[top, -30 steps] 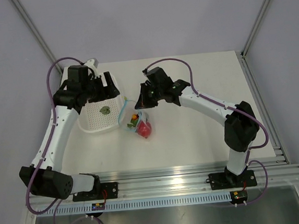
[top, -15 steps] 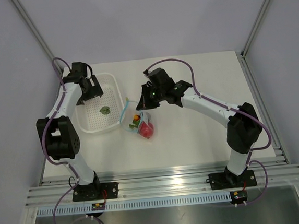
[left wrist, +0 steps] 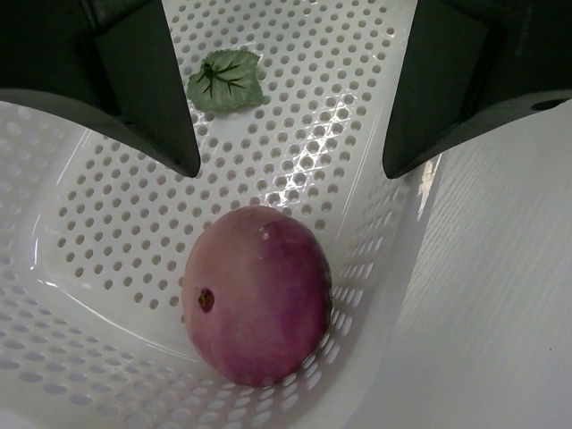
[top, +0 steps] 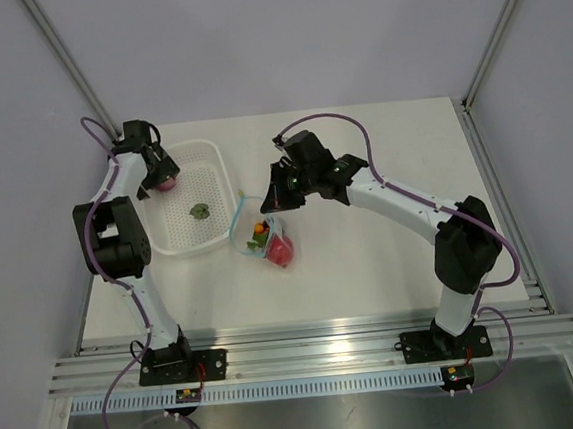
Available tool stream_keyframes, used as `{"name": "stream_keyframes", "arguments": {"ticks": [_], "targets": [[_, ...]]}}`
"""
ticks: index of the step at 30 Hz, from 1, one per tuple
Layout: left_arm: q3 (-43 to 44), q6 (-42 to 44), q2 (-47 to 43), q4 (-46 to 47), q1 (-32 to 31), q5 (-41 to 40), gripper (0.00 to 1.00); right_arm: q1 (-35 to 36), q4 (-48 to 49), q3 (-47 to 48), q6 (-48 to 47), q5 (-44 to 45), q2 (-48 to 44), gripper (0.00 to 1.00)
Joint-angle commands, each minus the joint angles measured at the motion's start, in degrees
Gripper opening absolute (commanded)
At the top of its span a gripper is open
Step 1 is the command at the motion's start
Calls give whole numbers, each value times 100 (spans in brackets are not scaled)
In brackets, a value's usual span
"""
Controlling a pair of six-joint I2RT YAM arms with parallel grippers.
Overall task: Place the food in the zip-top bag and seal the zipper
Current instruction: Pick up the fake vegetable from the bin.
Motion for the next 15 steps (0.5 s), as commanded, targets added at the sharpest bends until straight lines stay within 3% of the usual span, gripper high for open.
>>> {"name": "stream_keyframes", "arguments": {"ticks": [1, 15], "targets": [[297, -284, 123, 482, 13, -79, 85, 4, 199, 52, -65, -197, 35, 0], [842, -293, 835, 754, 57, -80, 78, 4, 58, 350, -91, -259, 483, 0]]}}
